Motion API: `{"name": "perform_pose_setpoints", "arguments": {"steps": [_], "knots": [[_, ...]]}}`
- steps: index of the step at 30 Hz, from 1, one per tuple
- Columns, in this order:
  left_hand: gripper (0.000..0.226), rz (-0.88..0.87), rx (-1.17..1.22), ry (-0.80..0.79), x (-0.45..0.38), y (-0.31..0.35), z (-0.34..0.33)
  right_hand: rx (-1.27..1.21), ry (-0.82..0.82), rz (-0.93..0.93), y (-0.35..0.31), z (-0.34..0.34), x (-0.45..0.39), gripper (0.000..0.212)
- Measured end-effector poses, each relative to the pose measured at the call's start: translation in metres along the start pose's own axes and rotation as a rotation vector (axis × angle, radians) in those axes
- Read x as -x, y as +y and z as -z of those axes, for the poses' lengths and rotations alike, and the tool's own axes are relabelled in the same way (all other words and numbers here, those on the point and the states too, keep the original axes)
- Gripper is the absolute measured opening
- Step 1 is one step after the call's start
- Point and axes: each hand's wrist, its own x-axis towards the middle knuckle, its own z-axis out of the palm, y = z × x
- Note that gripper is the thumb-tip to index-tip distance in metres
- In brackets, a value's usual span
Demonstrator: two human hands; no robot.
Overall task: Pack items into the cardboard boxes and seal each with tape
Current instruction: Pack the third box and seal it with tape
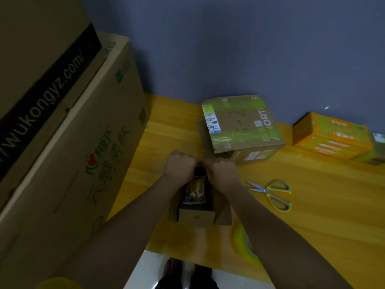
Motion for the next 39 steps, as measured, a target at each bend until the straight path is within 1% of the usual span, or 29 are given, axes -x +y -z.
{"name": "perform_pose_setpoints", "arguments": {"steps": [2, 4, 5, 6, 8, 9, 10, 11, 12, 13, 14, 15, 17, 19, 20, 21, 22, 23, 25, 26, 27, 28, 29, 31, 32, 34, 36, 37, 39], "knots": [[0.025, -0.002, 0.03, -0.009, 0.0, 0.0, 0.001, -0.013, -0.078, -0.021, -0.002, 0.004, -0.002, 0.015], [0.025, 0.006, 0.123, -0.042, 0.0, -0.002, 0.002, -0.079, -0.171, -0.062, -0.003, 0.01, -0.004, 0.025], [0.028, 0.016, 0.192, -0.047, 0.003, -0.003, 0.003, -0.169, -0.159, -0.073, -0.003, 0.016, 0.001, 0.031], [0.036, 0.03, 0.263, -0.052, 0.007, -0.002, 0.005, -0.277, -0.097, -0.096, -0.004, 0.022, 0.009, 0.037], [0.058, 0.051, 0.363, -0.063, 0.019, 0.003, 0.011, -0.449, 0.153, -0.224, -0.006, 0.034, 0.04, 0.04], [0.063, 0.053, 0.391, -0.043, 0.028, 0.009, 0.014, -0.496, 0.289, -0.325, -0.005, 0.036, 0.062, 0.037], [0.061, 0.052, 0.418, 0.003, 0.036, 0.015, 0.016, -0.532, 0.397, -0.437, -0.005, 0.035, 0.087, 0.033], [0.056, 0.044, 0.453, 0.066, 0.046, 0.021, 0.018, -0.531, 0.445, -0.553, -0.003, 0.027, 0.114, 0.03], [0.05, 0.032, 0.487, 0.13, 0.056, 0.028, 0.017, -0.514, 0.414, -0.652, -0.001, 0.016, 0.142, 0.029], [0.044, 0.022, 0.517, 0.178, 0.067, 0.034, 0.018, -0.471, 0.29, -0.718, 0.0, 0.008, 0.166, 0.031], [0.039, 0.016, 0.55, 0.18, 0.075, 0.039, 0.016, -0.427, 0.129, -0.736, 0.002, -0.007, 0.188, 0.036], [0.035, 0.011, 0.583, 0.144, 0.084, 0.044, 0.016, -0.383, -0.027, -0.74, 0.002, -0.019, 0.207, 0.042], [0.032, 0.004, 0.617, -0.026, 0.095, 0.05, 0.014, -0.314, -0.25, -0.743, 0.001, -0.046, 0.232, 0.059], [0.04, 0.02, 0.613, -0.235, 0.102, 0.053, 0.017, -0.167, -0.361, -0.696, -0.006, -0.056, 0.235, 0.075], [0.047, 0.02, 0.598, -0.294, 0.105, 0.054, 0.02, -0.065, -0.35, -0.652, -0.012, -0.053, 0.232, 0.072], [0.051, 0.008, 0.56, -0.296, 0.108, 0.055, 0.023, -0.029, -0.354, -0.633, -0.014, -0.047, 0.227, 0.063], [0.051, -0.006, 0.507, -0.229, 0.112, 0.057, 0.024, -0.019, -0.344, -0.652, -0.013, -0.048, 0.224, 0.055], [0.046, -0.027, 0.482, -0.109, 0.116, 0.06, 0.025, -0.062, -0.322, -0.653, -0.013, -0.043, 0.222, 0.052], [0.027, -0.103, 0.574, 0.12, 0.125, 0.071, 0.022, -0.153, -0.235, -0.689, -0.01, -0.036, 0.227, 0.05], [0.021, -0.148, 0.64, 0.166, 0.129, 0.079, 0.021, -0.198, -0.188, -0.717, -0.008, -0.034, 0.231, 0.051], [0.021, -0.18, 0.705, 0.155, 0.131, 0.089, 0.021, -0.245, -0.143, -0.733, -0.011, -0.026, 0.235, 0.052], [0.027, -0.196, 0.766, 0.099, 0.13, 0.101, 0.019, -0.279, -0.13, -0.722, -0.014, -0.02, 0.24, 0.054], [0.038, -0.207, 0.81, 0.001, 0.128, 0.112, 0.019, -0.333, -0.119, -0.711, -0.017, -0.012, 0.245, 0.057], [0.062, -0.216, 0.84, -0.222, 0.116, 0.131, 0.019, -0.397, -0.037, -0.66, -0.023, 0.003, 0.256, 0.06], [0.07, -0.225, 0.844, -0.285, 0.11, 0.139, 0.018, -0.402, -0.009, -0.629, -0.026, 0.012, 0.261, 0.06], [0.077, -0.295, 0.795, -0.323, 0.1, 0.153, 0.016, -0.406, 0.022, -0.568, -0.028, 0.026, 0.274, 0.061], [0.075, -0.358, 0.729, -0.316, 0.092, 0.161, 0.017, -0.403, 0.048, -0.528, -0.028, 0.04, 0.283, 0.057], [0.067, -0.376, 0.75, -0.307, 0.09, 0.163, 0.019, -0.393, 0.063, -0.525, -0.029, 0.048, 0.287, 0.054], [0.044, -0.369, 0.855, -0.297, 0.085, 0.165, 0.023, -0.368, 0.086, -0.532, -0.03, 0.061, 0.294, 0.049]]}}
